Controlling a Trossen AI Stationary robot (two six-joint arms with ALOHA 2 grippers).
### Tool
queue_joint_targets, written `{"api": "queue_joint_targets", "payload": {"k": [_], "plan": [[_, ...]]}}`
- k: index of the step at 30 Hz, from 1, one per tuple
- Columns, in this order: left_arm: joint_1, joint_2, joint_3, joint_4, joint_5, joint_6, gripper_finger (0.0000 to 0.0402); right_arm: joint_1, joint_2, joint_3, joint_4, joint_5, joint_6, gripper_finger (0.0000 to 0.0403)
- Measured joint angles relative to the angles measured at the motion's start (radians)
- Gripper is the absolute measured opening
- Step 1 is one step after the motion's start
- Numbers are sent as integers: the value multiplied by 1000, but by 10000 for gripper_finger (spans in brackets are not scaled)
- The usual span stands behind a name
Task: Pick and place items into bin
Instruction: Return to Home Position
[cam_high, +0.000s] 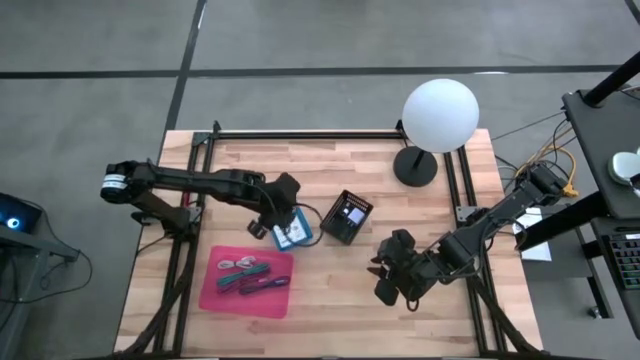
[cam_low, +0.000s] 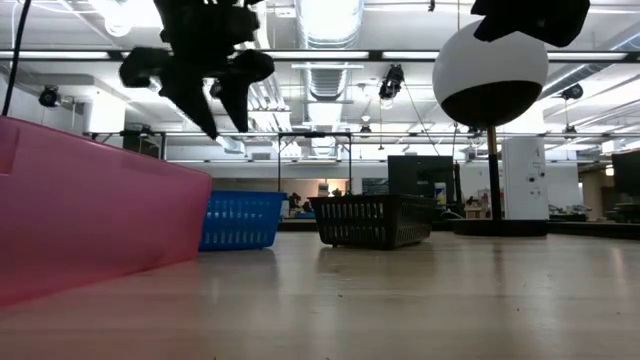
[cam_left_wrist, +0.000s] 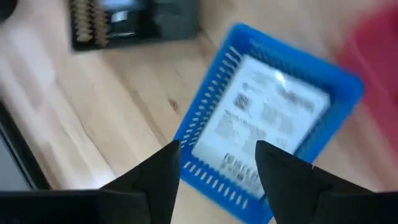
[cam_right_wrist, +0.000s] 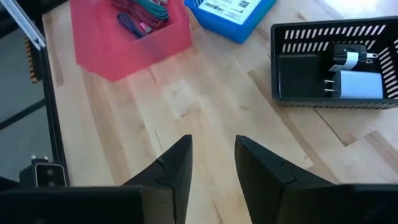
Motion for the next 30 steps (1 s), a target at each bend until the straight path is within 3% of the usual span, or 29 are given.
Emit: {"api": "queue_joint_targets", "payload": {"k": [2,7,15,18,22,30], "plan": [[0,-8,1,30,35,-147,181,0,0,0,8,3,15,109],[-1,-62,-18,199,259,-381,124,0,0,0,48,51,-25,109],[-1,-304,-279,875,279,-709,26,2,0,-21,49,209,-37,109],[-2,-431,-422,1010,235,-787,6,2,0,-33,50,211,-36,109],[-1,-622,-595,1012,109,-839,2,2,0,-47,50,211,-32,109],[-2,-993,-809,1006,-26,-809,0,2,0,-49,53,213,-24,109]]}}
